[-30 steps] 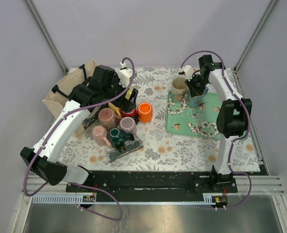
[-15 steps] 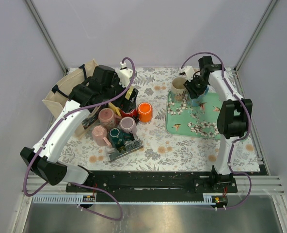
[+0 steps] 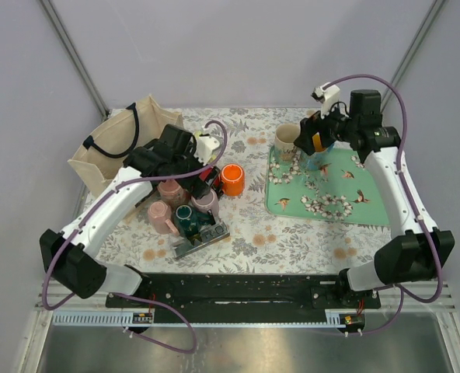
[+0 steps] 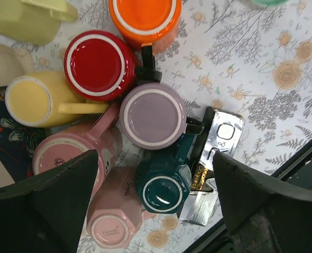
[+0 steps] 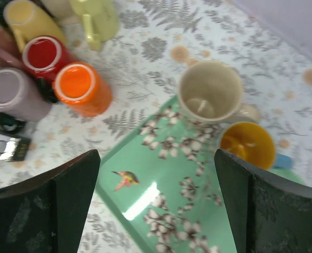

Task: Turn the mug right side up
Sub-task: Move the cup to the center of the board.

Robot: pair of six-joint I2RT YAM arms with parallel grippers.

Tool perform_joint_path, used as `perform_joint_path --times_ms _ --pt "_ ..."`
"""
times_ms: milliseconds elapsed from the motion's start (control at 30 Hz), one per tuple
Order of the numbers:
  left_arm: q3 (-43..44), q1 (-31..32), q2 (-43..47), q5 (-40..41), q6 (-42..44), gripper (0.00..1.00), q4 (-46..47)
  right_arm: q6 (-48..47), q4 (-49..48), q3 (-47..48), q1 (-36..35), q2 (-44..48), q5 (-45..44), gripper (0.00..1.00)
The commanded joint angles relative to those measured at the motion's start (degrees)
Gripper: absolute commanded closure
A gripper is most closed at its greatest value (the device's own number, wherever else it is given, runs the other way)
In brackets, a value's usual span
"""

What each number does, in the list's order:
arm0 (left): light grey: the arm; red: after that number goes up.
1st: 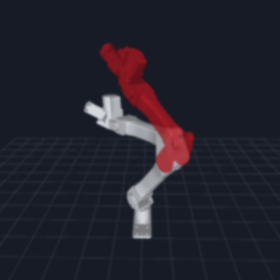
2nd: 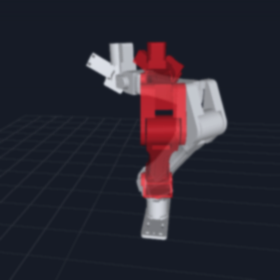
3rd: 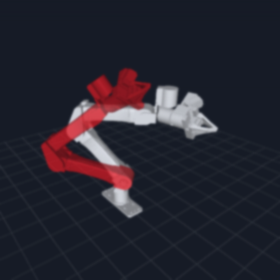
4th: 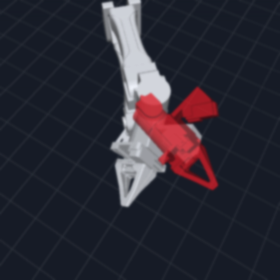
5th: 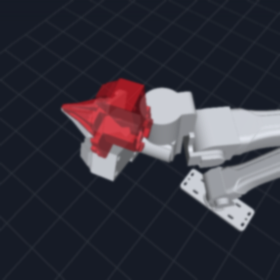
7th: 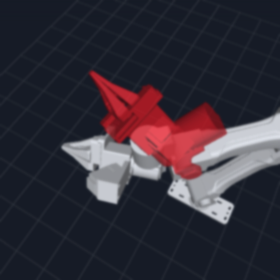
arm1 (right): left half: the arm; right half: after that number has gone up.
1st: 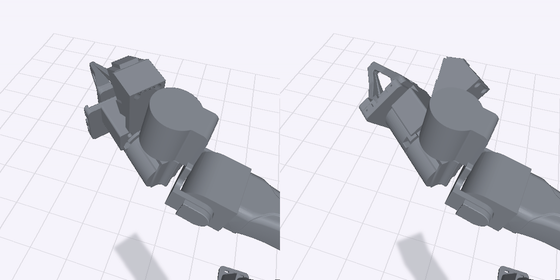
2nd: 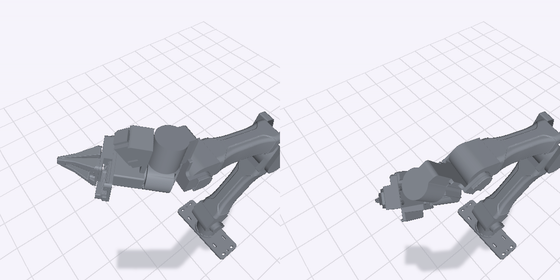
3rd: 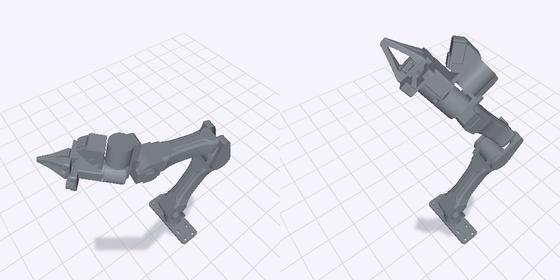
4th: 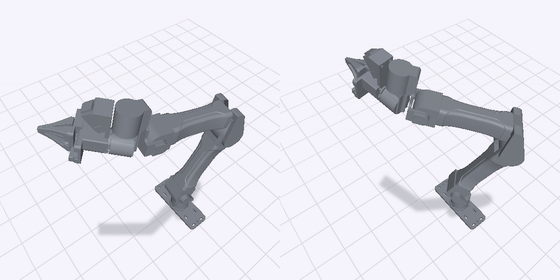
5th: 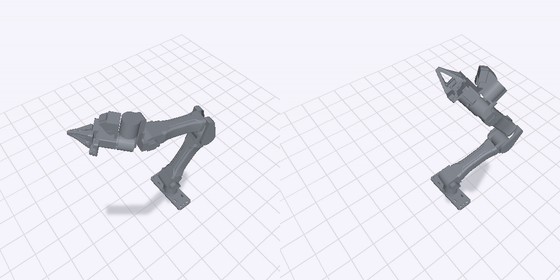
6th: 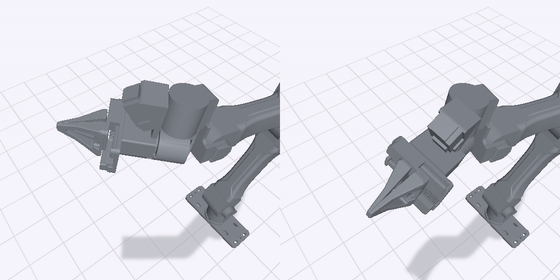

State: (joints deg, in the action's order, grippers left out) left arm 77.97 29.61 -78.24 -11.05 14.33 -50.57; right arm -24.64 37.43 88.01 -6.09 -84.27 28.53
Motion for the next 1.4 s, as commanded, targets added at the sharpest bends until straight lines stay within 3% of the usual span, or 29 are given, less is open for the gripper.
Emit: perform_joint_path --times_ms 0,233,367,567,700,867,1033,1367 --pt "-0.5 -0.2 -0.8 3.8 2.3 0.07 3.6 11.3 -5.0 -6.7 -0.6 0.9 12.6 0.00" --pt "1.3 -0.2 -10.7 -0.1 3.8 0.11 9.3 4.4 -6.0 -14.0 -0.8 8.4 19.8 0.01" --pt "6.5 -0.2 -18.2 -1.2 4.7 0.12 12.9 11.0 -10.7 -17.9 -0.7 11.6 14.9 0.01" --pt "22.4 -0.4 -29.3 16.1 0.4 0.09 15.1 11.1 -4.2 -18.7 -0.3 9.9 23.0 0.07" --pt "31.4 -1.0 -35.7 25.6 -3.7 0.05 15.1 13.6 -1.6 -17.3 -0.4 7.6 23.1 0.09" --pt "43.3 -3.0 -44.4 30.7 -6.4 0.01 12.0 13.7 -1.5 -17.3 -0.3 7.9 22.4 0.08" --pt "51.9 -6.0 -51.6 27.8 -9.4 0.01 4.0 13.0 -0.5 -17.1 -0.4 8.0 21.4 0.08" --pt "46.7 -8.1 -51.9 17.2 -13.4 0.02 1.3 13.0 -0.7 -17.8 -0.4 6.6 20.6 0.08"
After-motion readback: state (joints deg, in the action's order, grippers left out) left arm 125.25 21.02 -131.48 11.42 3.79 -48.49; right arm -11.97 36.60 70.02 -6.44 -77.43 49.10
